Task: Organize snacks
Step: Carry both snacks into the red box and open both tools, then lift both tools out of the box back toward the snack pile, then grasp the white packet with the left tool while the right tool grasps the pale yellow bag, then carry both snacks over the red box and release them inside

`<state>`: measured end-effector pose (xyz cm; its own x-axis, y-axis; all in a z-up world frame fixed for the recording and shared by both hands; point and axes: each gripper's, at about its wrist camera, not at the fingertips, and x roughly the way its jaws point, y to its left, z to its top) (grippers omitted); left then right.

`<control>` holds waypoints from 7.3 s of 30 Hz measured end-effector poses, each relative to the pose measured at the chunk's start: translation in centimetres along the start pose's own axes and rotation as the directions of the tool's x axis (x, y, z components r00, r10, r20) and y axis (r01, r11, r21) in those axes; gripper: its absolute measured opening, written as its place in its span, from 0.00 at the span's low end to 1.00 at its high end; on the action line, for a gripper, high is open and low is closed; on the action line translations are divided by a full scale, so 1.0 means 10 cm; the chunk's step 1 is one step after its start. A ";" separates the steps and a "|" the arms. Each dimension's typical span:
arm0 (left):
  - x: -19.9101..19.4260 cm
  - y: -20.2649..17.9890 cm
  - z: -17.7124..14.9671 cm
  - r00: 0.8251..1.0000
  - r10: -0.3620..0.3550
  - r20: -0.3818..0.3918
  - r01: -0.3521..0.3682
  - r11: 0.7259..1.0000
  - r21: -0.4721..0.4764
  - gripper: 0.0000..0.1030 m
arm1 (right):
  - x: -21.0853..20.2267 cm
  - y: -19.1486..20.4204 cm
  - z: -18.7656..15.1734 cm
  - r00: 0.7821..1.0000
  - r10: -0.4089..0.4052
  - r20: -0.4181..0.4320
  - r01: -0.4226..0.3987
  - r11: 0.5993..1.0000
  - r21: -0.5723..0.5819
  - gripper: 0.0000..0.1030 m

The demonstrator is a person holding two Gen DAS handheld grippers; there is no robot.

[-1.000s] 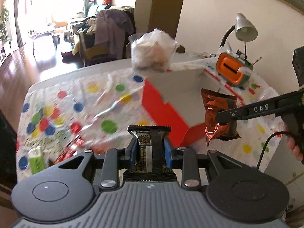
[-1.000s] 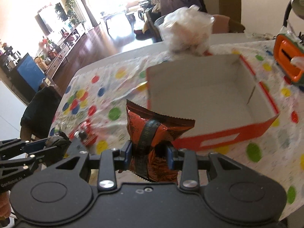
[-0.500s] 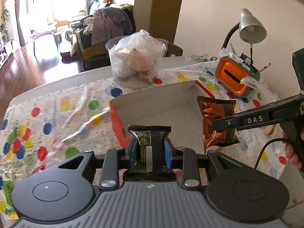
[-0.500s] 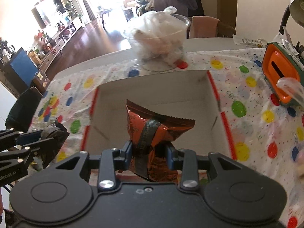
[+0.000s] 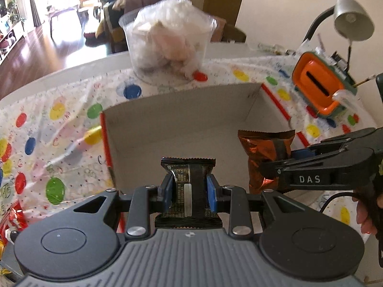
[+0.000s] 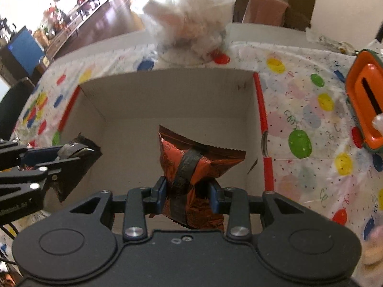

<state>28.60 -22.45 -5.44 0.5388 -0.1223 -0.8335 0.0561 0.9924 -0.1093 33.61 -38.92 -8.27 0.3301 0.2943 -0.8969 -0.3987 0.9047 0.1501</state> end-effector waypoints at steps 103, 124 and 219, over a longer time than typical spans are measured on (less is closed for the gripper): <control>-1.65 2.61 -1.80 0.973 0.093 0.214 -0.081 0.995 -0.062 0.91 | -0.36 2.79 -1.16 0.968 0.146 0.203 -0.125 0.986 -0.112 1.00; -0.81 3.21 -2.25 0.995 0.101 -0.023 -0.102 0.993 -0.054 0.91 | 0.72 3.59 -1.11 0.993 0.116 -0.010 -0.112 0.928 -0.354 0.94; -0.76 0.22 -0.24 0.993 -0.037 0.108 0.027 0.995 0.095 0.46 | -0.66 0.66 -0.34 0.971 0.005 0.238 0.012 0.997 -0.071 0.39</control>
<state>22.64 -19.39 -0.63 0.6239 -0.1571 -0.7655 0.1505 0.9854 -0.0796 25.90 -35.93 -2.80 0.5221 0.3637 -0.7715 -0.4546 0.8840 0.1091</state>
